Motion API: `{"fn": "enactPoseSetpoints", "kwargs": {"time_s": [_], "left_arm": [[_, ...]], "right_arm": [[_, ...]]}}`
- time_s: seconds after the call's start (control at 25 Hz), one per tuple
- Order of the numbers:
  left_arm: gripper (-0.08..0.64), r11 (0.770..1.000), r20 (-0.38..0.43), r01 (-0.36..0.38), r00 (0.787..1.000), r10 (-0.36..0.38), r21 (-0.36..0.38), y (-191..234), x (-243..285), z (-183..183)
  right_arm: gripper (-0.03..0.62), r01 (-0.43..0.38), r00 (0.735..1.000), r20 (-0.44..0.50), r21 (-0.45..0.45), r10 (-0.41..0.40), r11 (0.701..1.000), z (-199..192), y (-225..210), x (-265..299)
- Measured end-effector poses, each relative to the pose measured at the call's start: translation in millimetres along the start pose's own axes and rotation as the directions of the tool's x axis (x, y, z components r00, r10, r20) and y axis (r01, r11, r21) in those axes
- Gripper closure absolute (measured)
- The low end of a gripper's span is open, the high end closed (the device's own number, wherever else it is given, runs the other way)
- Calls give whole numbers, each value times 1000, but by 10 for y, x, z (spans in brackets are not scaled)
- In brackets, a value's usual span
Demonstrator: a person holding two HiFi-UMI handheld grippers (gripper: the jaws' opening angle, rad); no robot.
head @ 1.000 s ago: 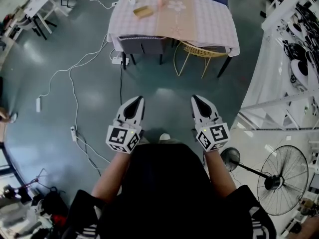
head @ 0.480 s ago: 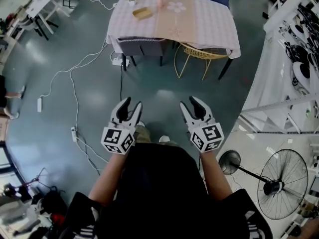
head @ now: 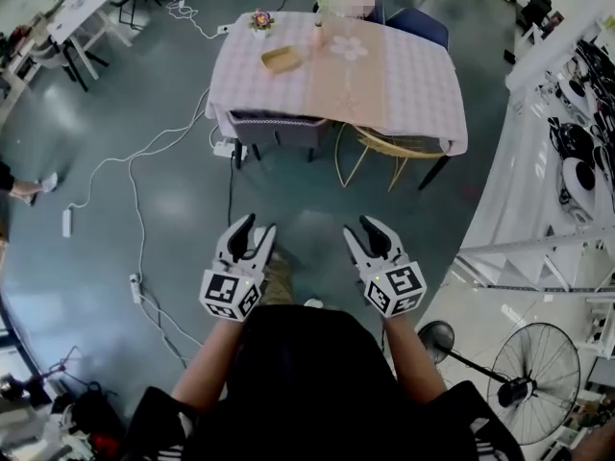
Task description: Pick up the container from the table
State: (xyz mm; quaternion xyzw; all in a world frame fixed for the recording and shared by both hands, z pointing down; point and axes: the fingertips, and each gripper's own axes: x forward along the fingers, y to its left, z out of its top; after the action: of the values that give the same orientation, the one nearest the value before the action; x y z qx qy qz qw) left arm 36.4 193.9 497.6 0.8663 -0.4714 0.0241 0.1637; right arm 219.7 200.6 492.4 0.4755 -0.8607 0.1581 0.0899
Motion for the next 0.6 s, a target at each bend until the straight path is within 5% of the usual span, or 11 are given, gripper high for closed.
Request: {"fn": "enactPoseSetpoints", "kwargs": {"time_s": [0.6], "left_arm": [[393,989,3,151,989,-151,10,1544,1369,914]], "right_arm": [[453,54,997,-46,-26,-55,998,1044,-353,2254]]}}
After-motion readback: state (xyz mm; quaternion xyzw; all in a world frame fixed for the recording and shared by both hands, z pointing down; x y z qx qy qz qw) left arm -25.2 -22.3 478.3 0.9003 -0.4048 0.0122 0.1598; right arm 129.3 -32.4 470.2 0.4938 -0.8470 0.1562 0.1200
